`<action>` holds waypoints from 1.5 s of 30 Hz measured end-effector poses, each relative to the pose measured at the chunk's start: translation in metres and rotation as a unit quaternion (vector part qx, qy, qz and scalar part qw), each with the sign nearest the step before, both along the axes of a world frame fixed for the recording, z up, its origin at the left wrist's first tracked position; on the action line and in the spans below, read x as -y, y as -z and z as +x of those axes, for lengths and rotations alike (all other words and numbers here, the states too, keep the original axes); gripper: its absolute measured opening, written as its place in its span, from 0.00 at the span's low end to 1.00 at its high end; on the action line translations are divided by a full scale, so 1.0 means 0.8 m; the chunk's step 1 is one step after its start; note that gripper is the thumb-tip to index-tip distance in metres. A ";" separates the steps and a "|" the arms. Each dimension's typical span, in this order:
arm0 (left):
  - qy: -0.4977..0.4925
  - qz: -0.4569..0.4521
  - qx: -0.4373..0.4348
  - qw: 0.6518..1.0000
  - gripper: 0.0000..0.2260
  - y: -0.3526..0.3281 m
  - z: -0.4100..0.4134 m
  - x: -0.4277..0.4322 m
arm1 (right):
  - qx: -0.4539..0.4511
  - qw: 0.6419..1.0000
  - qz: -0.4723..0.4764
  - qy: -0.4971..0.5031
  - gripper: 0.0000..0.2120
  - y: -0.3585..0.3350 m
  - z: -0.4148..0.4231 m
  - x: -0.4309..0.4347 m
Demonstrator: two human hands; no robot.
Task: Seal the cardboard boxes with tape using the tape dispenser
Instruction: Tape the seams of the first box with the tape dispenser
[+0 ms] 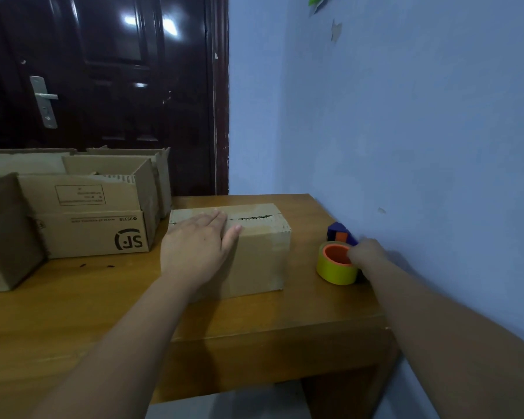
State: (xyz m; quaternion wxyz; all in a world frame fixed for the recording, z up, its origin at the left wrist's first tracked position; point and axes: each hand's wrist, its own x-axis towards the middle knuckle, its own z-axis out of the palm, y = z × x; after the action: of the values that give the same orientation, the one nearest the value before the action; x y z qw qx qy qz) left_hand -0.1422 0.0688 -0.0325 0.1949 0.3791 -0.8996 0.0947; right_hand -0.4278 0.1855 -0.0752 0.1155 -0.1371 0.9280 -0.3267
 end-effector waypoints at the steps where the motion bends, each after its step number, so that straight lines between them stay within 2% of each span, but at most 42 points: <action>1: 0.001 0.000 -0.001 1.000 0.32 0.000 0.000 0.001 | -0.002 1.000 -0.008 0.003 0.11 0.001 -0.002 0.000; 8: 0.010 -0.007 -0.019 1.000 0.34 0.001 -0.001 0.002 | -0.023 0.997 -0.052 0.045 0.13 0.013 -0.001 -0.009; 11: 0.010 -0.015 -0.025 1.000 0.34 0.001 -0.002 0.004 | -0.047 0.990 -0.119 0.054 0.09 0.017 0.005 -0.009; 15: 0.010 -0.016 -0.031 0.999 0.35 0.001 -0.002 0.003 | -0.140 0.950 -0.277 -0.033 0.02 -0.005 0.028 0.000; 18: 0.008 -0.013 -0.038 0.999 0.33 0.000 0.000 0.002 | -0.196 0.918 -0.333 -0.092 0.09 -0.037 0.049 0.016; 21: 0.013 0.006 -0.050 0.999 0.28 -0.003 -0.001 0.002 | -0.313 0.875 -0.334 -0.158 0.16 -0.068 0.072 0.032; 24: -0.002 0.020 -0.080 0.997 0.22 -0.006 -0.002 0.001 | -0.390 0.831 -0.324 -0.230 0.20 -0.097 0.097 0.045; 27: -0.009 0.059 -0.110 0.992 0.18 -0.011 -0.001 0.005 | -0.442 0.805 -0.280 -0.280 0.20 -0.118 0.118 0.056; 29: -0.010 0.087 -0.126 0.988 0.16 -0.015 0.002 0.010 | -0.452 0.803 -0.257 -0.293 0.18 -0.126 0.128 0.063; 31: -0.021 0.107 -0.140 0.984 0.17 -0.017 0.004 0.018 | -0.452 0.804 -0.234 -0.306 0.18 -0.128 0.134 0.070; 34: -0.037 0.136 -0.166 0.976 0.27 -0.020 0.003 0.024 | -0.496 0.775 -0.224 -0.321 0.19 -0.120 0.146 0.073; 37: -0.031 0.215 -0.243 0.945 0.36 -0.026 -0.001 0.029 | -0.540 0.737 -0.214 -0.345 0.24 -0.111 0.154 0.075; 38: -0.031 0.256 -0.285 0.923 0.36 -0.030 -0.001 0.033 | -0.546 0.730 -0.209 -0.353 0.22 -0.110 0.155 0.076; 40: -0.030 0.333 -0.393 0.857 0.32 -0.039 0.001 0.046 | -0.544 0.729 -0.202 -0.364 0.22 -0.110 0.153 0.080; 42: -0.017 0.340 -0.495 0.799 0.26 -0.047 0.006 0.052 | -0.542 0.729 -0.198 -0.369 0.25 -0.108 0.150 0.082; 43: 0.001 0.308 -0.513 0.801 0.22 -0.051 0.009 0.050 | -0.537 0.730 -0.200 -0.372 0.27 -0.106 0.148 0.082; 45: 0.062 0.218 -0.479 0.848 0.20 -0.060 0.010 0.034 | -0.523 0.734 -0.219 -0.374 0.28 -0.102 0.145 0.081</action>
State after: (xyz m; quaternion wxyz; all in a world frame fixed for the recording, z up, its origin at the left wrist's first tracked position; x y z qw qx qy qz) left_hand -0.1346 0.0417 0.0153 0.5189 0.3540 -0.7139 -0.3095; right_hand -0.3115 0.1208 0.0065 -0.3090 -0.6437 0.6184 -0.3283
